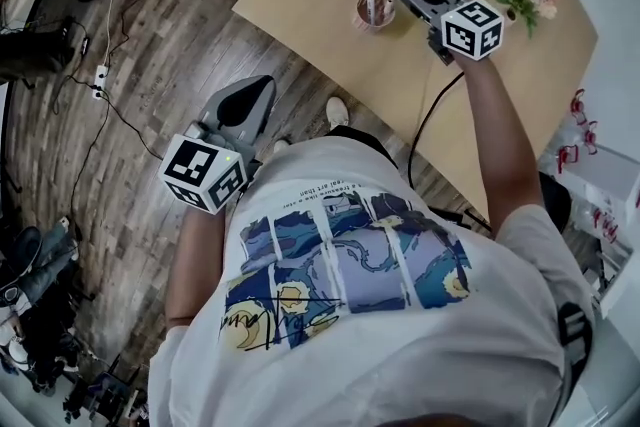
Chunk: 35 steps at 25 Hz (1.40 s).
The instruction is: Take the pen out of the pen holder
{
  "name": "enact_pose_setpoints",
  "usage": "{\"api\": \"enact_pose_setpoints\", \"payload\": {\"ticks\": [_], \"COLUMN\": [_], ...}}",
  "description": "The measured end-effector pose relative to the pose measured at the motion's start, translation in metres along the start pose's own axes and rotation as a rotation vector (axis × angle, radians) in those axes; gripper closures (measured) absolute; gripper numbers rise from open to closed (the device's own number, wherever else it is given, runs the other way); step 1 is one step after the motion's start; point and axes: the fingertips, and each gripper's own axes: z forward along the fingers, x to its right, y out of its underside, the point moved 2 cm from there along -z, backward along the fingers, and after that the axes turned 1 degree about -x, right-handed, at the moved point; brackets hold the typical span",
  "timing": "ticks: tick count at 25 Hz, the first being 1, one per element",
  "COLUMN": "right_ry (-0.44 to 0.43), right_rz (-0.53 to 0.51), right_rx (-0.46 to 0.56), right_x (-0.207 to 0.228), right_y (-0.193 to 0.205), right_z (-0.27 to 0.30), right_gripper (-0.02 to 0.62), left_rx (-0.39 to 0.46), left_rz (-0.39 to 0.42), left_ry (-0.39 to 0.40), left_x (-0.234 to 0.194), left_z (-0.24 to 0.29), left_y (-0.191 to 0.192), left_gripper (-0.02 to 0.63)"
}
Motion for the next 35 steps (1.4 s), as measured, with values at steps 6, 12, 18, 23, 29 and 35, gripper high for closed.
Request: {"api": "enact_pose_setpoints", "payload": {"ticks": [6, 12, 18, 23, 29, 35], "right_ry": [0.085, 0.151, 0.206, 0.231, 0.265, 0.279], "right_rz": [-0.011, -0.031, -0.043, -0.045, -0.056, -0.052], "right_rx": [0.059, 0.096, 0.147, 0.173, 0.183, 0.204], "right_x": [-0.028, -0.062, -0.115, -0.163, -0.217, -0.263], "right_y": [-0.02, -0.037, -0.047, -0.051, -0.05, -0.05], "right_z": [-0.019, -0.037, -0.055, -0.068, -0.08, -0.086], "right_gripper": [0.545, 0.546, 0.545, 0.546, 0.546, 0.546], "left_rx": [0.016, 0.026, 0.033, 0.039, 0.036, 0.025], "left_rz": [0.0, 0.006, 0.01, -0.003, 0.006, 0.014], "left_ry": [0.029, 0.07, 0.117, 0.154, 0.203, 0.234], "left_x": [-0.002, 0.002, 0.003, 0.005, 0.01, 0.009], "left_z": [-0.028, -0.053, -0.082, -0.106, -0.127, -0.144], "left_y": [0.011, 0.018, 0.033, 0.044, 0.057, 0.072], "left_gripper": [0.598, 0.598, 0.598, 0.598, 0.598, 0.598]}}
